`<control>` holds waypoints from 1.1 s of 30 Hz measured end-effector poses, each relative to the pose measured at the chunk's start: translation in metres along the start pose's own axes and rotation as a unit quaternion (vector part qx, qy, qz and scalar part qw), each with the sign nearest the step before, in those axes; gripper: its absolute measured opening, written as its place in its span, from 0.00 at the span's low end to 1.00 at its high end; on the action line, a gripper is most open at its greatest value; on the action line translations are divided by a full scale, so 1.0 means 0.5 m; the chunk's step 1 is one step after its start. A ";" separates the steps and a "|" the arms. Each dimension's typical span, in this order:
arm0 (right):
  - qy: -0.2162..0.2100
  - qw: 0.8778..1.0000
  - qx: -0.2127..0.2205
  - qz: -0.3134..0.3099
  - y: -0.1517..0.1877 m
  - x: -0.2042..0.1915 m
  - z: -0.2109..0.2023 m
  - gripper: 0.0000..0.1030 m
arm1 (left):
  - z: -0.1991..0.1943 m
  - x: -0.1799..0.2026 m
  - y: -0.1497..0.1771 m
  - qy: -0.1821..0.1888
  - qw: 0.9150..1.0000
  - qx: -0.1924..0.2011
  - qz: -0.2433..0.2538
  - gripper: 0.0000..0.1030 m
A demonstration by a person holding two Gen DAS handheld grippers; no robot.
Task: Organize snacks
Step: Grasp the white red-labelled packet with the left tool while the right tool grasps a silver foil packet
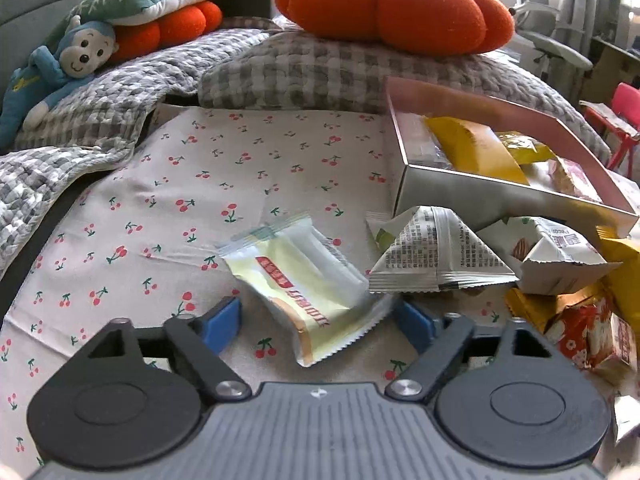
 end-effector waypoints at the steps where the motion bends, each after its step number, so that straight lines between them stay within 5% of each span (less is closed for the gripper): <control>1: 0.000 1.000 0.001 -0.006 -0.001 -0.004 0.001 0.99 | -0.002 -0.002 0.000 0.002 1.000 0.001 0.000 0.71; 8: -0.002 1.000 0.001 -0.006 -0.010 -0.012 0.007 0.99 | -0.011 -0.022 0.002 0.023 1.000 0.001 0.021 0.42; 13: -0.003 1.000 0.001 -0.006 -0.016 -0.017 0.013 0.99 | -0.023 -0.035 0.009 0.041 0.998 -0.008 0.037 0.40; 17: -0.002 1.000 0.002 -0.005 -0.022 -0.022 0.019 0.98 | -0.023 -0.032 0.016 0.041 0.998 -0.002 0.039 0.81; 20: 0.000 1.000 0.001 -0.005 -0.028 -0.025 0.025 0.97 | -0.011 -0.029 0.014 0.025 0.999 0.000 0.037 0.89; 27: 0.010 1.000 0.001 0.006 -0.041 -0.019 0.033 0.88 | 0.003 -0.048 -0.015 0.004 0.999 -0.036 -0.001 0.88; 33: 0.009 1.000 0.008 0.006 -0.046 -0.011 0.030 0.67 | -0.007 -0.079 -0.011 0.049 0.993 -0.096 -0.040 0.92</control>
Point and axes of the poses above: each gripper's, at about its wrist camera, not at the fingertips, and z roughly the way its jaws point, x to its right, y to its underside, the point moved 8 cm from there along z, roughly the way its jaws point
